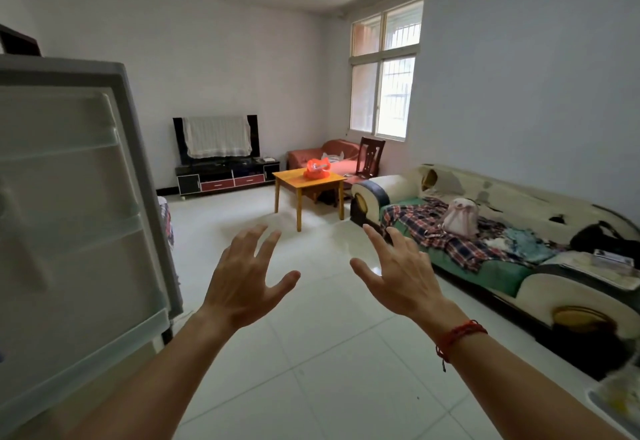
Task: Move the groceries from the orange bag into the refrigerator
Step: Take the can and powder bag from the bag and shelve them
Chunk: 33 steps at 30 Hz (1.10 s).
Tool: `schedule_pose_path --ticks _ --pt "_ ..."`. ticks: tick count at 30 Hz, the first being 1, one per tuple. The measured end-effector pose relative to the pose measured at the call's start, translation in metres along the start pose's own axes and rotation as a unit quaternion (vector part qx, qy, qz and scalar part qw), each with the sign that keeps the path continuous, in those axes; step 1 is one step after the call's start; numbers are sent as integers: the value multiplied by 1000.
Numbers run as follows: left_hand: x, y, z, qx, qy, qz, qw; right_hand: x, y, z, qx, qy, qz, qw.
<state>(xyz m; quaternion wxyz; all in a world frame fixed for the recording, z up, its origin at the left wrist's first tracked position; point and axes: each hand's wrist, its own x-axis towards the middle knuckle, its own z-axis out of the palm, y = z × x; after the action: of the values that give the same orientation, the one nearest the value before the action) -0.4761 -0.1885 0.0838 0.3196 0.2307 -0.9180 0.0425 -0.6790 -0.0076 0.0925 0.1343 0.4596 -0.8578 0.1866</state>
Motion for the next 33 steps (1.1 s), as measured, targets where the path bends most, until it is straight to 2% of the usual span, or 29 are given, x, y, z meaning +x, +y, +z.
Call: schedule_pose_path --ticks 17,24,33 --pt "78 43 79 -3 -7 3 1000 67 85 14 -4 -12 -2 1000" --pt "137 9 139 -1 -7 7 1000 141 104 61 -22 -7 -2 1000" --pt "249 -70 235 4 -41 -34 999 293 116 140 -45 -25 -3 999"
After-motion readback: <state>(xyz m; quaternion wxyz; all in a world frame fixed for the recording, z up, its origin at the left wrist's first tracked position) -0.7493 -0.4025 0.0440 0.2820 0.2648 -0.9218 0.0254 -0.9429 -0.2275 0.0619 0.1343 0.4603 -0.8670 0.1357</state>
